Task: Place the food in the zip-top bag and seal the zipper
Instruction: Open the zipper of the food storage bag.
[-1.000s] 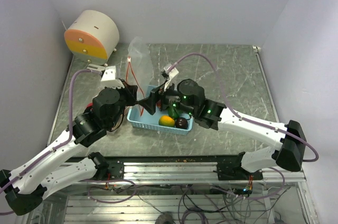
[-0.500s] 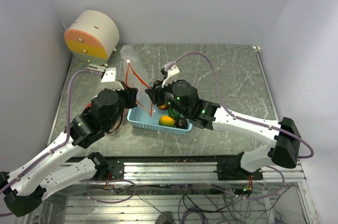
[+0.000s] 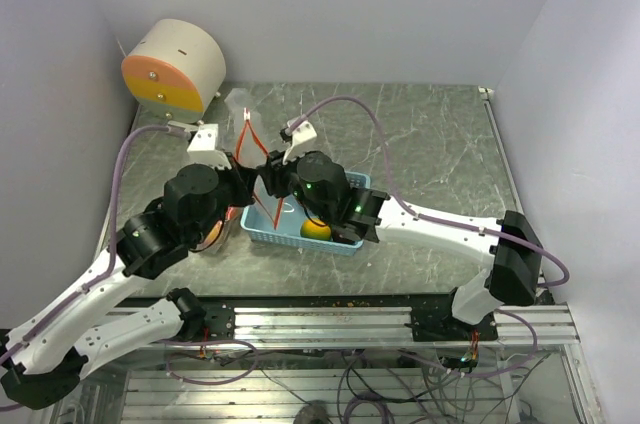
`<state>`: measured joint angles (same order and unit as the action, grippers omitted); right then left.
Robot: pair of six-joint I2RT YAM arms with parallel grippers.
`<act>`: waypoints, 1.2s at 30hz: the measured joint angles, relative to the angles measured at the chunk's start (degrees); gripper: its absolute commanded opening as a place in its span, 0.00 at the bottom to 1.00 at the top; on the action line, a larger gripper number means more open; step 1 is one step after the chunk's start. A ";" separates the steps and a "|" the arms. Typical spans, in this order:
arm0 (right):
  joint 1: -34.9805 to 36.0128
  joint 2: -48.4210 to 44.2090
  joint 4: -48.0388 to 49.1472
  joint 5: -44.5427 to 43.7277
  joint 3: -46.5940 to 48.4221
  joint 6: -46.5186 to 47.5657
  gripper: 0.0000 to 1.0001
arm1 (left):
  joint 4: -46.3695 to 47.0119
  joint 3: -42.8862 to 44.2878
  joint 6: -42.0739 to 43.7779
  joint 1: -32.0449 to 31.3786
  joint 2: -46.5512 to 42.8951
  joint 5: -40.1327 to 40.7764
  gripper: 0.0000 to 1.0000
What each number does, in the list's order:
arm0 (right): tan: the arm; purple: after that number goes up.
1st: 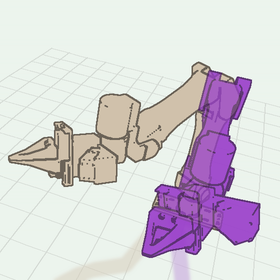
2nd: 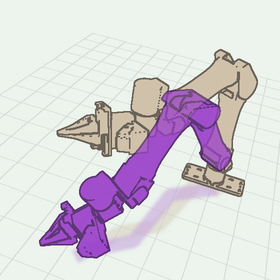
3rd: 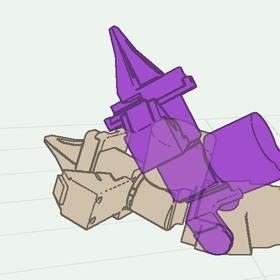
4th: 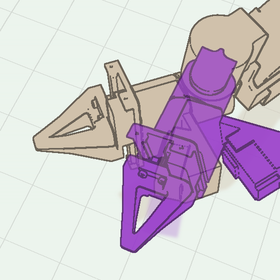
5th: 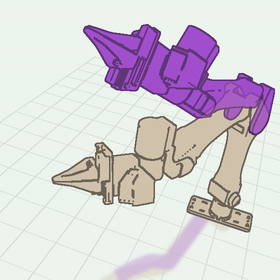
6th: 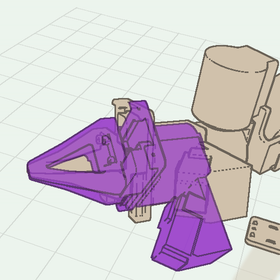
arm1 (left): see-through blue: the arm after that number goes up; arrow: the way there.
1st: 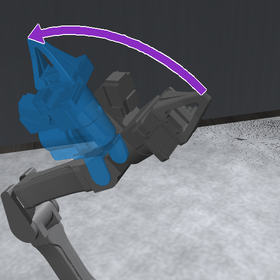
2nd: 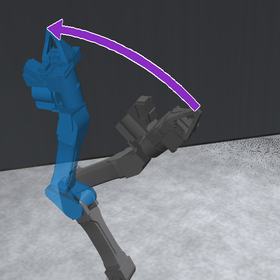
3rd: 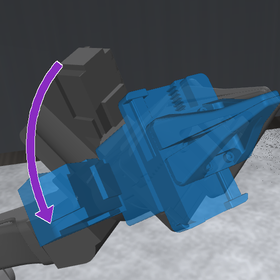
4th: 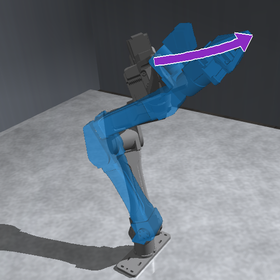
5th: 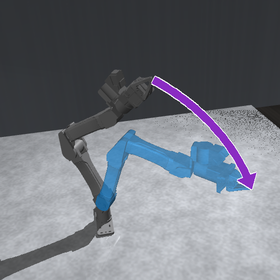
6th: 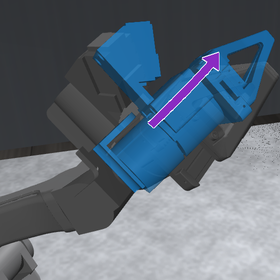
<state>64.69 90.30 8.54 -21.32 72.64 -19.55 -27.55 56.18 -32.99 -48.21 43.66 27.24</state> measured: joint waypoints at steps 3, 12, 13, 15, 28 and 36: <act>0.68 0.07 -2.03 -7.58 0.70 -0.37 0.32 | -6.84 5.92 0.96 0.00 1.20 0.28 0.07; -0.96 -1.27 -11.19 -21.46 1.05 -10.56 0.34 | -29.64 22.23 0.79 -0.46 0.94 5.18 0.07; -1.51 -1.95 -11.08 -19.93 0.57 -10.93 0.35 | -31.21 22.18 0.57 -0.50 1.11 5.20 0.07; -2.93 -3.17 -9.31 -14.47 -0.94 -9.92 0.36 | -32.85 22.10 0.28 -0.55 1.46 5.25 0.07; -6.34 8.76 -6.78 23.54 -1.31 -3.76 0.57 | -32.37 16.72 1.46 -0.31 10.14 7.67 0.07; -6.99 -3.98 -11.41 21.46 -6.99 -1.05 0.81 | -24.57 10.45 2.08 -0.31 23.80 7.43 0.07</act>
<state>57.69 86.32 -2.87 0.14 65.65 -20.60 -52.12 66.63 -30.92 -48.51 67.46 34.68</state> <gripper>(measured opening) 0.807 0.075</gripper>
